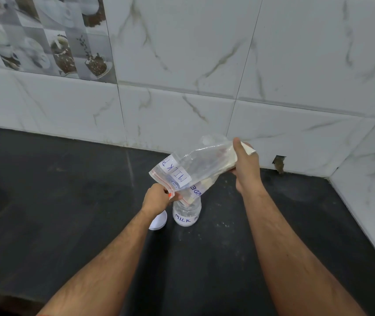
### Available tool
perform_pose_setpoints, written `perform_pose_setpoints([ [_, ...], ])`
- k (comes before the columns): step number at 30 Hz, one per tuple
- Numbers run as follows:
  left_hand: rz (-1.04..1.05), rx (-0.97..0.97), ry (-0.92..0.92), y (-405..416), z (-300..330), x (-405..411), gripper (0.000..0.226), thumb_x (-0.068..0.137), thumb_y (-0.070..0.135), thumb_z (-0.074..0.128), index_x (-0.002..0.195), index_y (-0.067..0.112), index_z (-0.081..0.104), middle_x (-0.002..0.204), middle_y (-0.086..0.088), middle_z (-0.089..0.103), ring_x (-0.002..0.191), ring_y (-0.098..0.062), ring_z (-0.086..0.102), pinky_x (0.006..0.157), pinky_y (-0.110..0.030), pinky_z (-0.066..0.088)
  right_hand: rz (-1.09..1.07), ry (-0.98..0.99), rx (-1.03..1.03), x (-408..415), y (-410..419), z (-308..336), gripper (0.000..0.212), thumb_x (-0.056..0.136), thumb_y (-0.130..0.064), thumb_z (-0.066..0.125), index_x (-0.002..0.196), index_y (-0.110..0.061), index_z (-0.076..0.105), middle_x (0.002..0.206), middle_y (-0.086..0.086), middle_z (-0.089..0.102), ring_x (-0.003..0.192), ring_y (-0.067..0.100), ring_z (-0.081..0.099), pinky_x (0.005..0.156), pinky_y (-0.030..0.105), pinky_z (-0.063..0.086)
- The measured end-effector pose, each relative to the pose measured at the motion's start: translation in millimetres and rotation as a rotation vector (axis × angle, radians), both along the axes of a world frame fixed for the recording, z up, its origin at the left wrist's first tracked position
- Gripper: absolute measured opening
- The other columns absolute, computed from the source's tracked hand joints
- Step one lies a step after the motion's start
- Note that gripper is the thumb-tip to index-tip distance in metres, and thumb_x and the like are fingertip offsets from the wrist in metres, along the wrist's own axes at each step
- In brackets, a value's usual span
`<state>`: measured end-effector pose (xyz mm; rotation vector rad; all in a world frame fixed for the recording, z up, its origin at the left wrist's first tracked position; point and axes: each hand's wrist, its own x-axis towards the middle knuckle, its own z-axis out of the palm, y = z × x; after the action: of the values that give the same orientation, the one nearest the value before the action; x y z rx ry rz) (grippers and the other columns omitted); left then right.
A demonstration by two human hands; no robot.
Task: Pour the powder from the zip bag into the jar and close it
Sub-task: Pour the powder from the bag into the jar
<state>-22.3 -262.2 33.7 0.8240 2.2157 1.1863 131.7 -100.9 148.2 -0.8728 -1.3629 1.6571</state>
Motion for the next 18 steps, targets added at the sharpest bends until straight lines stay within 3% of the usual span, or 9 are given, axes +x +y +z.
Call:
perform_pose_setpoints([
  [6, 0.022, 0.038, -0.042, -3, -8, 3, 0.035, 0.079, 0.026, 0.082, 0.112, 0.016, 0.072, 0.108, 0.000, 0.075, 0.096, -0.021, 0.069, 0.091, -0.049, 0.056, 0.020, -0.026, 0.051, -2, -7, -2, 0.026, 0.098, -0.044, 0.057, 0.095, -0.019, 0.064, 0.096, 0.008, 0.071, 0.094, 0.024, 0.069, 0.093, 0.047, 0.055],
  [11, 0.030, 0.048, -0.009, -3, -8, 5, 0.035, 0.079, 0.025, 0.082, 0.111, 0.014, 0.073, 0.109, -0.002, 0.075, 0.098, -0.024, 0.069, 0.090, -0.047, 0.056, 0.008, -0.088, 0.050, -1, -14, 6, 0.068, 0.084, -0.074, 0.048, 0.116, -0.016, 0.060, 0.115, 0.009, 0.071, 0.113, 0.027, 0.066, 0.101, 0.049, 0.052],
  [14, 0.033, 0.043, -0.008, -3, -9, 5, 0.036, 0.080, 0.025, 0.081, 0.113, 0.014, 0.073, 0.111, -0.003, 0.074, 0.099, -0.023, 0.068, 0.091, -0.046, 0.055, -0.010, -0.101, 0.041, 0, -17, 12, 0.058, 0.094, -0.070, 0.035, 0.116, -0.023, 0.061, 0.120, 0.005, 0.069, 0.114, 0.022, 0.064, 0.104, 0.045, 0.050],
  [18, 0.024, 0.047, 0.028, -3, -10, 7, 0.036, 0.081, 0.024, 0.080, 0.114, 0.013, 0.070, 0.113, -0.003, 0.074, 0.098, -0.022, 0.069, 0.089, -0.045, 0.057, 0.008, -0.106, 0.042, 2, -21, 18, 0.057, 0.092, -0.073, 0.035, 0.117, -0.028, 0.060, 0.119, -0.003, 0.067, 0.114, 0.015, 0.062, 0.104, 0.041, 0.047],
])
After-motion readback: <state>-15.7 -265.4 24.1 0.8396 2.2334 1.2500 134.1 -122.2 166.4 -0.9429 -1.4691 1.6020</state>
